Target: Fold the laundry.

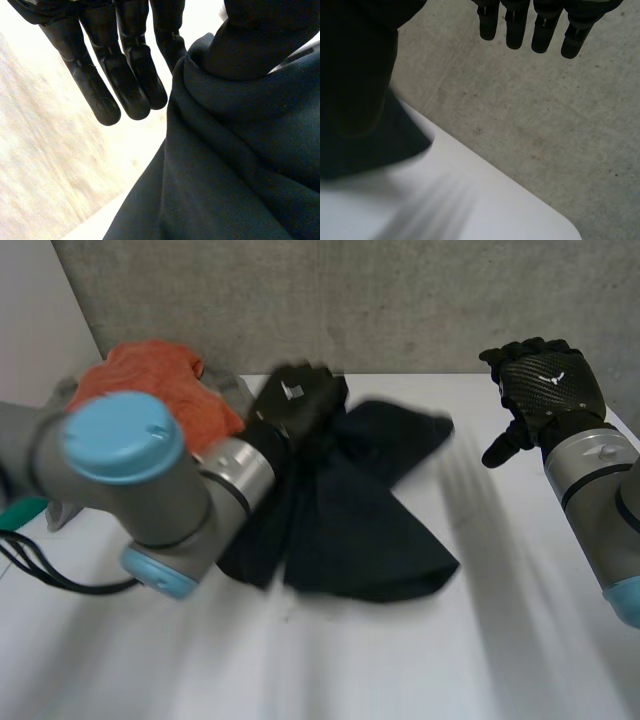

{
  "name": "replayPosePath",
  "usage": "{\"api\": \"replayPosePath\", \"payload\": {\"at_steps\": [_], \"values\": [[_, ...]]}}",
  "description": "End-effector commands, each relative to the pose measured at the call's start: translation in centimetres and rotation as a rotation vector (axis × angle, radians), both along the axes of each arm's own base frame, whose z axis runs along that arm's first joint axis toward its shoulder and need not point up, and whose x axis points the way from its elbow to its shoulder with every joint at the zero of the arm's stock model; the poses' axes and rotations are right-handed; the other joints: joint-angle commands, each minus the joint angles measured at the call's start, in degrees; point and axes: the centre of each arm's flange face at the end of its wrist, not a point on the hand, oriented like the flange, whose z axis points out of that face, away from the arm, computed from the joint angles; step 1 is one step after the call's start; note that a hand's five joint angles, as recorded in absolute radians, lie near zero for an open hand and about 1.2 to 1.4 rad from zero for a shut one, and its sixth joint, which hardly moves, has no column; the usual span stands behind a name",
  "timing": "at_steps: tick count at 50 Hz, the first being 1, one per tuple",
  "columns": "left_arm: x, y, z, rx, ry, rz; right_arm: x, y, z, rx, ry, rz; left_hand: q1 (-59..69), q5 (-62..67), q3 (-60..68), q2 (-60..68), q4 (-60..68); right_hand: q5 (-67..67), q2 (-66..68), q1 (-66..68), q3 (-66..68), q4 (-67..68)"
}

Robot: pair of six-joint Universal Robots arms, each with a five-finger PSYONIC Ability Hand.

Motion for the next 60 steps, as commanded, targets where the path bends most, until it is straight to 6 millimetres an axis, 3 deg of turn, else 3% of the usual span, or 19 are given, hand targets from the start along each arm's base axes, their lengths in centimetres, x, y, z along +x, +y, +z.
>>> {"api": "replayPosePath", "payload": {"at_steps": [1, 3, 8, 9, 13, 20, 25, 32, 38, 45, 49, 50, 52, 53, 54, 56, 57, 60], "values": [[-0.7, -1.0, -5.1, 0.033, -0.183, 0.022, 0.2, 0.8, -0.5, 0.105, 0.053, 0.034, 15.60, 13.52, 11.69, 11.37, 11.38, -2.66, -2.16, -3.01, -1.97, -1.94], [-0.3, -1.6, -4.9, 0.011, -0.201, 0.054, 0.4, 1.0, -1.0, 0.143, 0.071, 0.055, 10.46, 8.37, 6.54, 6.23, 6.24, -2.66, -2.16, -3.01, -1.97, -1.94], [1.2, -2.1, -4.3, 0.015, -0.228, 0.149, 0.8, 0.8, -2.7, 0.228, 0.157, 0.128, -22.18, -24.27, -26.10, -26.41, -26.40, -2.66, -2.16, -3.01, -1.97, -1.94], [2.0, -1.6, -2.7, 0.008, -0.219, 0.170, 0.9, 0.7, -2.7, 0.226, 0.166, 0.136, -29.88, -31.97, -33.80, -34.11, -34.10, -2.66, -2.16, -3.01, -1.97, -1.94], [3.6, 0.3, 0.3, -0.011, -0.196, 0.193, 0.5, -0.3, -2.8, 0.206, 0.215, 0.146, -44.05, -46.13, -47.96, -48.28, -48.27, -2.66, -2.16, -3.01, -1.97, -1.94], [5.9, 4.0, 2.9, 0.028, -0.125, 0.194, 1.5, -1.3, -5.6, 0.233, 0.246, 0.223, -50.31, -52.40, -54.23, -54.54, -54.53, -2.66, -2.16, -3.01, -1.97, -1.94], [7.4, 6.0, 1.3, 0.184, -0.053, 0.209, 2.5, -2.8, -7.6, 0.199, 0.182, 0.243, -49.47, -51.56, -53.39, -53.70, -53.69, -2.66, -2.16, -3.01, -1.97, -1.94], [8.0, 6.0, -2.6, 0.339, -0.076, 0.305, 3.7, -4.3, -9.9, 0.142, 0.100, 0.274, -49.47, -51.56, -53.39, -53.70, -53.69, 0.77, 1.26, 0.42, 1.46, 1.49], [6.4, 5.7, -4.4, 0.381, -0.082, 0.289, 7.0, -2.8, -12.1, 0.118, 0.106, 0.397, -48.97, -51.05, -52.89, -53.20, -53.19, 2.81, 3.30, 2.46, 3.50, 3.53], [4.4, 5.6, -6.0, 0.433, -0.071, 0.255, 8.7, -3.8, -14.5, 0.116, 0.105, 0.424, -46.46, -48.54, -50.37, -50.68, -50.68, 7.49, 7.99, 7.14, 8.18, 8.21], [4.0, 5.7, -7.0, 0.481, -0.090, 0.252, 9.8, -3.8, -15.3, 0.110, 0.108, 0.438, -36.38, -38.47, -40.30, -40.61, -40.60, 22.41, 22.91, 22.06, 23.10, 23.13], [3.8, 5.9, -7.3, 0.492, -0.094, 0.247, 9.9, -3.8, -15.5, 0.111, 0.108, 0.443, -24.69, -26.78, -28.61, -28.92, -28.91, 29.15, 29.64, 28.80, 29.84, 29.87], [3.5, 6.1, -7.6, 0.498, -0.096, 0.236, 9.9, -3.9, -15.2, 0.100, 0.110, 0.443, -10.86, -12.94, -14.78, -15.09, -15.08, 46.28, 46.78, 45.94, 46.97, 47.00], [3.3, 6.2, -7.5, 0.498, -0.095, 0.231, 10.0, -3.9, -14.6, 0.087, 0.105, 0.444, -2.96, -5.04, -6.87, -7.19, -7.18, 64.19, 64.69, 63.85, 64.88, 64.91], [3.1, 6.3, -7.4, 0.494, -0.094, 0.225, 10.0, -3.9, -14.2, 0.079, 0.104, 0.441, 14.28, 12.19, 10.36, 10.05, 10.05, 67.31, 67.81, 66.96, 68.00, 68.03], [3.0, 6.2, -7.1, 0.488, -0.085, 0.224, 9.7, -4.0, -12.7, 0.053, 0.097, 0.432, 15.60, 13.52, 11.69, 11.37, 11.38, 67.34, 67.84, 66.99, 68.03, 68.06], [2.9, 6.1, -6.9, 0.484, -0.078, 0.224, 9.5, -3.9, -10.8, 0.020, 0.087, 0.426, 15.60, 13.52, 11.69, 11.37, 11.38, 67.34, 67.84, 66.99, 68.03, 68.06], [2.6, 5.9, -5.4, 0.451, -0.047, 0.215, 9.1, -3.3, -7.7, -0.035, 0.074, 0.419, 15.60, 13.52, 11.69, 11.37, 11.38, 67.34, 67.84, 66.99, 68.03, 68.06]]}}
